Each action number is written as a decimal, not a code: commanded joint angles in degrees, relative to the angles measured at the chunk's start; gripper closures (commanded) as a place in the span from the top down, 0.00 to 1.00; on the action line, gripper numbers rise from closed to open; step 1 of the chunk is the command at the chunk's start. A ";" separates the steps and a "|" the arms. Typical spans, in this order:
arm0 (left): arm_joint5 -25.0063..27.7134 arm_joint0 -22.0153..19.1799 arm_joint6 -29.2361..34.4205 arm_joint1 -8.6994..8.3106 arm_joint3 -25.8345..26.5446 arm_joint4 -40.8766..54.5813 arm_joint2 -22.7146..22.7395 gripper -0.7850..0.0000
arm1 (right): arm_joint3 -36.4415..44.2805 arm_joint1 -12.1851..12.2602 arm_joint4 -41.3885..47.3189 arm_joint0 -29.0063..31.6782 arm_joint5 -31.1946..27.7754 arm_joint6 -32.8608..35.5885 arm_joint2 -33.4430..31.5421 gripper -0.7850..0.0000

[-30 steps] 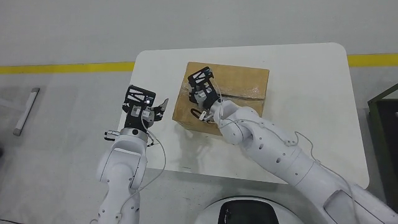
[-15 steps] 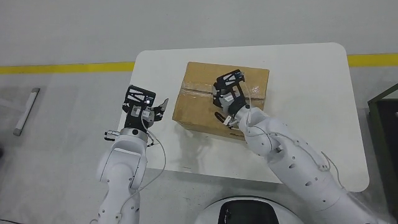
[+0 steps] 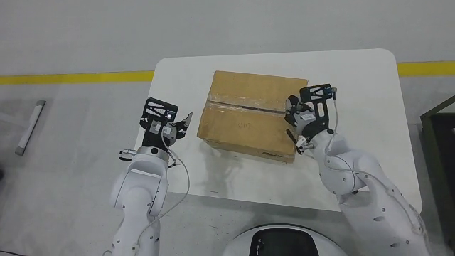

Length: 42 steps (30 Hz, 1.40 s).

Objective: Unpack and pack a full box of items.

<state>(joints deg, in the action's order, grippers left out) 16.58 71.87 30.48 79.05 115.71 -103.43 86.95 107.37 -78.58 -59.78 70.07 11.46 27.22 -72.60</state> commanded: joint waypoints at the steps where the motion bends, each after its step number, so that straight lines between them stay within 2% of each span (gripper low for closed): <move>1: 0.00 0.00 0.00 0.00 0.00 0.00 0.00 1.00 | 0.01 0.08 0.83 0.65 0.17 0.33 -1.04 0.00; 7: 0.00 0.00 0.00 0.00 0.00 0.00 0.00 1.00 | -0.69 0.17 1.32 0.13 -0.95 1.36 -1.52 0.00; 10: 0.00 0.00 0.00 0.00 0.00 0.00 0.00 1.00 | 0.72 0.20 1.71 0.32 -2.42 -0.58 -1.76 0.00; 14: 2.06 1.16 -5.59 -0.38 0.73 2.01 1.58 1.00 | 4.10 0.58 1.01 2.46 -5.03 -4.17 -4.23 0.00; 22: 15.38 2.97 -20.98 -1.94 -0.47 12.17 10.25 1.00 | 13.41 2.01 -0.64 12.65 -14.22 -8.81 -13.01 0.00; 27: 22.93 3.21 -24.33 -2.93 -2.47 18.33 14.86 1.00 | 18.57 2.72 -0.86 21.00 -18.23 -9.76 -18.79 0.00; 29: 23.90 3.20 -23.97 -3.29 -2.89 18.67 16.34 1.00 | 20.35 2.86 -0.56 23.87 -19.03 -10.65 -20.62 0.00; 30: 24.42 3.21 -23.77 -3.42 -2.93 18.59 16.61 1.00 | 20.95 2.90 0.15 25.10 -19.49 -10.88 -21.25 0.04; 31: 24.42 3.21 -23.77 -3.42 -2.93 18.59 16.61 1.00 | 21.22 2.92 0.60 25.75 -19.65 -11.11 -21.72 0.83; 32: 24.42 3.21 -23.77 -3.42 -2.93 18.59 16.61 1.00 | 21.22 2.92 0.60 25.75 -19.65 -11.11 -21.72 1.00; 33: 24.49 3.21 -23.76 -3.43 -2.95 18.64 16.68 1.00 | 21.20 2.92 0.46 25.61 -19.64 -11.08 -21.63 0.01; 34: 24.49 3.21 -23.74 -3.44 -2.95 18.61 16.67 1.00 | 21.28 2.93 0.62 25.85 -19.70 -11.14 -21.77 0.02; 38: 24.42 3.21 -23.77 -3.42 -2.93 18.59 16.61 1.00 | 21.22 2.93 0.60 25.74 -19.66 -11.12 -21.72 0.37; 42: 24.42 3.21 -23.77 -3.42 -2.93 18.59 16.61 1.00 | 21.22 2.92 0.60 25.74 -19.65 -11.11 -21.71 0.66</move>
<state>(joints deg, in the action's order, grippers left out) 41.00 75.08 6.71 75.63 112.78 -84.84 103.56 128.59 -75.66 -59.18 95.81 -8.20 16.11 -94.31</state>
